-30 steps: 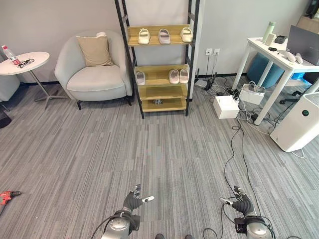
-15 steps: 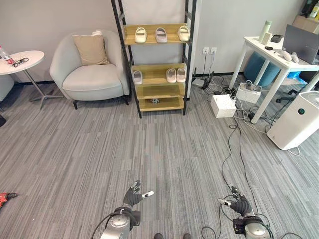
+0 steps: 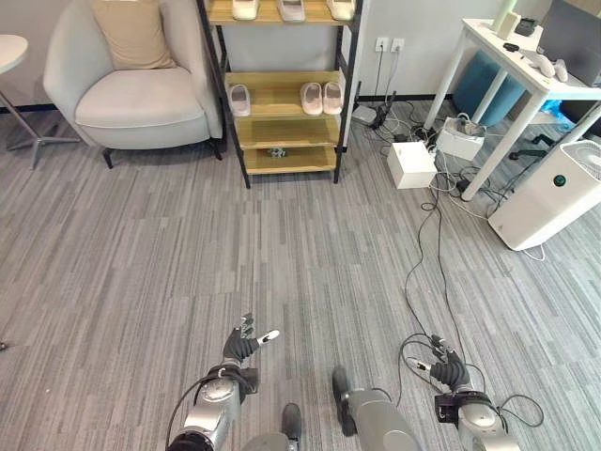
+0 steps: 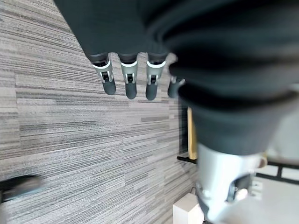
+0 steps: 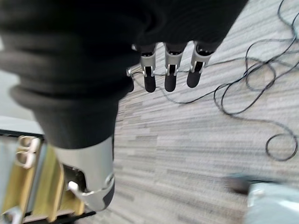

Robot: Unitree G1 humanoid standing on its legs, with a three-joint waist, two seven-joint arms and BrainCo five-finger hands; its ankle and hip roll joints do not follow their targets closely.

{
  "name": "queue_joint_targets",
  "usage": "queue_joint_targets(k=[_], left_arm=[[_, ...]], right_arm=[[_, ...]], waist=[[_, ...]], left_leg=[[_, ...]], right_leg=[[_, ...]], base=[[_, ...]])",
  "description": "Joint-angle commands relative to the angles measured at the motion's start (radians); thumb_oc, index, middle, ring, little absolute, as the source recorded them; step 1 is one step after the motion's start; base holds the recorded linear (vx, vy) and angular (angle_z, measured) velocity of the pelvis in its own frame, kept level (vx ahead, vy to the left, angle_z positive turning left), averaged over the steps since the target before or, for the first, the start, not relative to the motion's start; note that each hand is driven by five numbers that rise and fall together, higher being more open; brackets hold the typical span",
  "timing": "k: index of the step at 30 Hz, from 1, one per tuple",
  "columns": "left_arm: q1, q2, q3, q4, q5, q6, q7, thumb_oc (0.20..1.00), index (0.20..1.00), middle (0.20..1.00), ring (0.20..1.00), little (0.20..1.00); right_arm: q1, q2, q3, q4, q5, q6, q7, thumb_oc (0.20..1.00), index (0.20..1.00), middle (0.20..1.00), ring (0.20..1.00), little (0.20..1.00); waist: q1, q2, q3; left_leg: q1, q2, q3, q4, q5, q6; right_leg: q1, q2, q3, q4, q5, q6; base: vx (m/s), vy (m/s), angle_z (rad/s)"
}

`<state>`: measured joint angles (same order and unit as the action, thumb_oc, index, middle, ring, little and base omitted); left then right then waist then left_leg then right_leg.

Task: Arrange the slippers neatly on the shoe rack.

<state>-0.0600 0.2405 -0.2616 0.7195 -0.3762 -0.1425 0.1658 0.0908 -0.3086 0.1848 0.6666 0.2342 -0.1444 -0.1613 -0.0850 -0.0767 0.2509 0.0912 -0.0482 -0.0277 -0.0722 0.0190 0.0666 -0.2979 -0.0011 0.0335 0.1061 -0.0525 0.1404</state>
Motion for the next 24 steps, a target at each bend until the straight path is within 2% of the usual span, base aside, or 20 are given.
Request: queue_joint_targets(k=[1, 2, 4, 5, 8, 9, 11, 13, 14, 15, 16, 17, 18, 19, 20, 21, 22, 24], left_arm=[[0.000, -0.019, -0.005, -0.034, -0.009, -0.049, -0.013, 1.000, 1.000, 1.000, 1.000, 1.000], [0.003, -0.025, -0.008, -0.029, -0.008, -0.050, -0.015, 1.000, 1.000, 1.000, 1.000, 1.000], [0.010, -0.035, -0.006, -0.025, -0.022, -0.047, -0.025, 1.000, 1.000, 1.000, 1.000, 1.000], [0.006, -0.040, -0.008, -0.021, -0.020, -0.047, -0.024, 1.000, 1.000, 1.000, 1.000, 1.000], [0.008, -0.046, -0.017, -0.031, -0.028, -0.051, -0.036, 1.000, 1.000, 1.000, 1.000, 1.000], [0.009, -0.044, -0.020, -0.033, -0.026, -0.050, -0.037, 1.000, 1.000, 1.000, 1.000, 1.000], [0.010, -0.041, -0.027, -0.034, -0.024, -0.048, -0.036, 1.000, 1.000, 1.000, 1.000, 1.000], [0.012, -0.041, -0.032, -0.033, -0.018, -0.046, -0.036, 1.000, 1.000, 1.000, 1.000, 1.000], [0.012, -0.041, -0.032, -0.033, -0.018, -0.046, -0.036, 1.000, 1.000, 1.000, 1.000, 1.000], [0.017, -0.039, -0.033, -0.029, -0.016, -0.046, -0.033, 1.000, 1.000, 1.000, 1.000, 1.000], [0.016, -0.040, -0.033, -0.020, -0.012, -0.043, -0.031, 1.000, 1.000, 1.000, 1.000, 1.000], [0.016, -0.040, -0.034, -0.020, -0.011, -0.043, -0.031, 1.000, 1.000, 1.000, 1.000, 1.000], [0.014, -0.039, -0.040, -0.021, 0.004, -0.037, -0.023, 1.000, 1.000, 1.000, 1.000, 1.000], [0.014, -0.039, -0.040, -0.021, 0.004, -0.037, -0.023, 1.000, 1.000, 1.000, 1.000, 1.000], [0.001, -0.041, -0.041, -0.015, 0.013, -0.036, -0.018, 1.000, 1.000, 1.000, 1.000, 1.000], [0.001, -0.040, -0.041, -0.014, 0.013, -0.036, -0.018, 1.000, 1.000, 1.000, 1.000, 1.000], [-0.002, -0.045, -0.037, -0.011, 0.015, -0.032, -0.011, 1.000, 1.000, 1.000, 1.000, 1.000], [0.010, -0.046, -0.029, -0.003, 0.010, -0.039, -0.012, 1.000, 1.000, 1.000, 1.000, 1.000]], right_arm=[[0.028, -0.027, -0.030, -0.030, 0.004, -0.032, 0.001, 1.000, 1.000, 1.000, 1.000, 1.000], [0.037, -0.038, -0.040, -0.024, 0.010, -0.034, 0.004, 1.000, 1.000, 1.000, 1.000, 1.000], [0.057, -0.053, -0.059, -0.025, 0.023, -0.038, 0.013, 1.000, 1.000, 1.000, 1.000, 1.000], [0.061, -0.061, -0.064, -0.027, 0.028, -0.042, 0.017, 1.000, 1.000, 1.000, 1.000, 1.000], [0.074, -0.088, -0.076, -0.043, 0.025, -0.041, 0.028, 1.000, 1.000, 1.000, 1.000, 1.000], [0.079, -0.092, -0.080, -0.050, 0.023, -0.040, 0.029, 1.000, 1.000, 1.000, 1.000, 1.000], [0.078, -0.101, -0.078, -0.050, 0.018, -0.035, 0.027, 1.000, 1.000, 1.000, 1.000, 1.000], [0.074, -0.103, -0.073, -0.048, 0.013, -0.032, 0.024, 1.000, 1.000, 1.000, 1.000, 1.000], [0.074, -0.103, -0.073, -0.048, 0.013, -0.032, 0.024, 1.000, 1.000, 1.000, 1.000, 1.000], [0.066, -0.104, -0.065, -0.050, 0.004, -0.031, 0.024, 1.000, 1.000, 1.000, 1.000, 1.000], [0.066, -0.104, -0.059, -0.056, -0.003, -0.032, 0.020, 1.000, 1.000, 1.000, 1.000, 1.000], [0.066, -0.104, -0.059, -0.057, -0.003, -0.032, 0.020, 1.000, 1.000, 1.000, 1.000, 1.000], [0.069, -0.104, -0.050, -0.068, -0.016, -0.033, 0.015, 1.000, 1.000, 1.000, 1.000, 1.000], [0.069, -0.104, -0.050, -0.068, -0.016, -0.033, 0.015, 1.000, 1.000, 1.000, 1.000, 1.000], [0.067, -0.105, -0.044, -0.066, -0.029, -0.030, 0.010, 1.000, 1.000, 1.000, 1.000, 1.000], [0.067, -0.105, -0.044, -0.066, -0.029, -0.031, 0.010, 1.000, 1.000, 1.000, 1.000, 1.000], [0.059, -0.100, -0.035, -0.050, -0.028, -0.023, 0.009, 1.000, 1.000, 1.000, 1.000, 1.000], [0.068, -0.095, -0.033, -0.050, -0.029, -0.019, 0.023, 1.000, 1.000, 1.000, 1.000, 1.000]], waist=[[-0.034, 0.018, -0.047], [-0.037, 0.026, -0.058], [-0.051, 0.044, -0.072], [-0.056, 0.049, -0.071], [-0.048, 0.043, -0.049], [-0.044, 0.038, -0.043], [-0.027, 0.026, -0.027], [-0.009, 0.014, -0.022], [-0.008, 0.015, -0.020], [0.005, 0.015, -0.022], [0.009, 0.022, -0.026], [0.010, 0.020, -0.024], [0.027, 0.037, -0.020], [0.027, 0.036, -0.019], [0.033, 0.040, -0.020], [0.033, 0.036, -0.019], [0.036, 0.038, -0.028], [0.035, 0.053, -0.054]], left_leg=[[0.151, -0.013, -0.045, 0.006, -0.136, -0.058], [0.154, -0.005, -0.046, 0.022, -0.149, -0.067], [0.137, 0.011, -0.039, 0.110, -0.129, -0.097], [0.117, 0.015, -0.037, 0.194, -0.093, -0.121], [0.023, -0.006, -0.038, 0.410, 0.005, -0.155], [-0.001, -0.008, -0.031, 0.465, 0.026, -0.158], [-0.078, -0.008, -0.008, 0.504, 0.027, -0.143], [-0.162, -0.011, 0.014, 0.461, -0.002, -0.123], [-0.160, -0.010, 0.015, 0.463, -0.005, -0.122], [-0.187, -0.003, 0.023, 0.366, -0.017, -0.110], [-0.211, 0.009, 0.028, 0.284, -0.001, -0.111], [-0.202, 0.007, 0.030, 0.276, 0.000, -0.110], [-0.247, 0.049, 0.043, 0.093, 0.088, -0.119], [-0.245, 0.049, 0.043, 0.091, 0.089, -0.119], [-0.291, 0.065, 0.077, -0.005, 0.119, -0.133], [-0.288, 0.062, 0.079, -0.005, 0.117, -0.132], [-0.304, 0.080, 0.134, -0.015, 0.129, -0.140], [-0.271, 0.089, 0.126, -0.015, 0.169, -0.146]], right_leg=[[0.126, 0.047, -0.007, -0.085, 0.142, -0.042], [0.142, 0.051, -0.001, -0.087, 0.136, -0.047], [0.168, 0.053, -0.005, -0.081, 0.120, -0.067], [0.186, 0.052, -0.007, -0.080, 0.113, -0.076], [0.242, 0.043, 0.005, -0.081, 0.090, -0.104], [0.255, 0.039, 0.006, -0.077, 0.078, -0.113], [0.285, 0.025, 0.024, -0.064, 0.051, -0.125], [0.318, 0.009, 0.035, -0.065, 0.034, -0.123], [0.321, 0.009, 0.036, -0.065, 0.033, -0.122], [0.344, 0.007, 0.045, -0.069, 0.012, -0.117], [0.352, 0.014, 0.047, -0.073, 0.000, -0.114], [0.357, 0.012, 0.049, -0.073, -0.003, -0.114], [0.400, 0.025, 0.056, -0.071, -0.040, -0.116], [0.401, 0.024, 0.056, -0.071, -0.041, -0.116], [0.432, 0.026, 0.064, -0.078, -0.055, -0.114], [0.435, 0.022, 0.064, -0.078, -0.058, -0.114], [0.482, 0.014, 0.084, -0.089, -0.072, -0.108], [0.517, 0.009, 0.098, -0.109, -0.084, -0.099]], base=[[0.41, -0.226, 0.95], [0.34, -0.160, 0.97], [0.31, -0.138, 0.53], [0.24, -0.137, 0.15], [0.20, -0.139, 0.16], [0.21, -0.148, -0.01], [0.22, -0.114, -0.15], [0.22, -0.065, -0.18], [0.27, -0.014, -0.13], [0.30, 0.005, -0.11], [0.31, 0.003, -0.28], [0.37, 0.032, -0.24], [0.27, 0.026, -0.19], [0.50, 0.051, -0.02], [0.25, 0.026, 0.02], [0.53, 0.100, 0.07], [0.40, 0.109, -0.02], [0.49, 0.167, -0.28]])
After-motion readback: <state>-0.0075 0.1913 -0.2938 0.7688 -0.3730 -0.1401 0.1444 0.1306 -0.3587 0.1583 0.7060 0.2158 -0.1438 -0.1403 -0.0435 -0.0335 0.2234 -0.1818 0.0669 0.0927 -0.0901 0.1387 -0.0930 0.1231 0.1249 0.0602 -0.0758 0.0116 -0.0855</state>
